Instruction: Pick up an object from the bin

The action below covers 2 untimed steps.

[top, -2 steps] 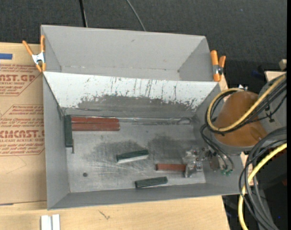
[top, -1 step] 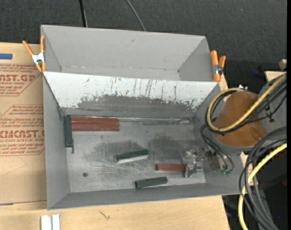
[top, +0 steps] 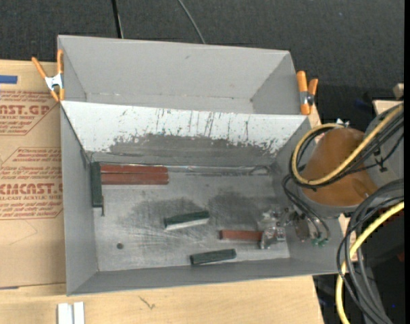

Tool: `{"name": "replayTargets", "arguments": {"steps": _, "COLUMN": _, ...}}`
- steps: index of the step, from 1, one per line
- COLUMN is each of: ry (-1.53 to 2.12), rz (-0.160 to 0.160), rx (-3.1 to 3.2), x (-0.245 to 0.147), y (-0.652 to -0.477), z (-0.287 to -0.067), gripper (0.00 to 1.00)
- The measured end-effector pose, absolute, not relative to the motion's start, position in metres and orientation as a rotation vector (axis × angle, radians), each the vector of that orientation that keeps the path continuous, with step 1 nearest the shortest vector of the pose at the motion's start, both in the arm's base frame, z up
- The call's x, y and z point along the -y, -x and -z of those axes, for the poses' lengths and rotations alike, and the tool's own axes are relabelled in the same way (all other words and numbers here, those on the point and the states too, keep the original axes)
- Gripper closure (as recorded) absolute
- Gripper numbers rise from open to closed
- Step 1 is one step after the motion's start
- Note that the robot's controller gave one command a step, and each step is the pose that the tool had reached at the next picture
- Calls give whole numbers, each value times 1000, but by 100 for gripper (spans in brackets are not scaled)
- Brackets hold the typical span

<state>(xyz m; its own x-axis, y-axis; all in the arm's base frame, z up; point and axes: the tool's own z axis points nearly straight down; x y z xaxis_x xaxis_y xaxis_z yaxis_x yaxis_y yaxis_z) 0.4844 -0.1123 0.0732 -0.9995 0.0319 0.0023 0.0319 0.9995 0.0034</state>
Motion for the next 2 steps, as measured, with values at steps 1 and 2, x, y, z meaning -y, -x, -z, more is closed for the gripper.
{"name": "replayTargets", "arguments": {"steps": 1, "ry": 50, "rz": 4, "rx": 3141, "x": 112, "y": -484, "z": -75, "gripper": 100}}
{"name": "replayTargets", "arguments": {"steps": 2, "ry": 51, "rz": 2, "rx": 3142, "x": 112, "y": -484, "z": -77, "gripper": 100}}
